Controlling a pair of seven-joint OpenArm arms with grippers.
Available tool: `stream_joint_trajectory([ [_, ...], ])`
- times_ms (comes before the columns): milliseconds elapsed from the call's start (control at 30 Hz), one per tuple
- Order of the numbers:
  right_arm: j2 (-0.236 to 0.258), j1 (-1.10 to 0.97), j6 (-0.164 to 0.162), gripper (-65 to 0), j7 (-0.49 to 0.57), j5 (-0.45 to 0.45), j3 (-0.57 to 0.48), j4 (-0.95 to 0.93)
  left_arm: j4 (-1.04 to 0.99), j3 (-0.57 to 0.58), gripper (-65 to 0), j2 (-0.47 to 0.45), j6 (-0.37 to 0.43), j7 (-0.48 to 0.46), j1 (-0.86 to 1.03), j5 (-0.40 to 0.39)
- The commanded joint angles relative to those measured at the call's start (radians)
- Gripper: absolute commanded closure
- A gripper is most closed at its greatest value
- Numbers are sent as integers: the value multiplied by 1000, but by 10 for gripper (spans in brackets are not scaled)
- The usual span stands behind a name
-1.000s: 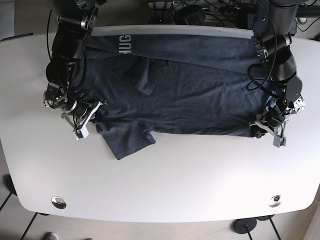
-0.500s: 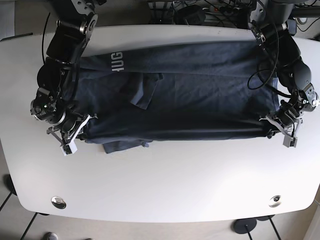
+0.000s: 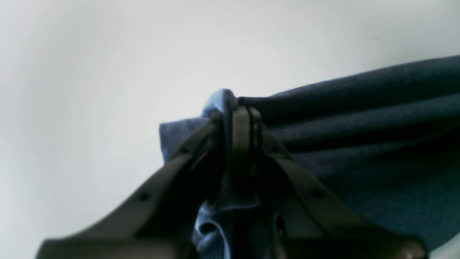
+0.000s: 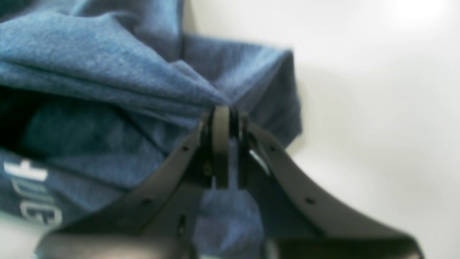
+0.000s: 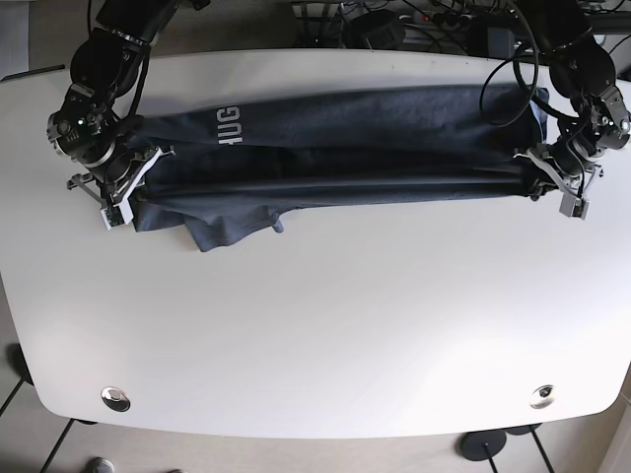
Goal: Fold the T-shirt properly
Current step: 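Lift the hem with both grippers and fold it over toward the collar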
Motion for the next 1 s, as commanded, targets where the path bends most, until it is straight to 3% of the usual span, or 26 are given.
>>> stream_joint_trajectory([
  [33,15,-10,-6,-19,20,-2,10,23,47,-7,0,-23,3,-22,17,6],
  [200,12,-72,-6,-25,21,4,11,23,63,-2,-6,-30,4,-22,57,6],
  [267,15,-95,-6,-38,21,79,11,24,66,-2,-133,-30,4,-22,77,6],
  [300,21,-107,-6,-76,21,127,11,34,76,-2,-197,-30,4,-22,84,6],
  [400,19,-110,-6,-320,17,202,4,83,142,-2,-307,-30,3,-22,92,6],
  [500,0,-27,-6,-574,-19,199,-10,77,241,-2,-299,-27,3,-22,124,0],
  [567,-10,34,-6,-572,-69,177,-41,55,274,-2,-299,-24,3,-22,124,3],
  [700,-13,166,-6,-517,-75,141,-156,-68,213,14,-285,-24,3,-22,124,7],
  [900,-14,303,-6,-517,-52,144,-173,-362,95,36,-257,-30,3,-23,126,9],
  [1000,-16,312,-6,-517,-3,144,-176,-451,69,37,-257,-24,3,-23,127,76],
])
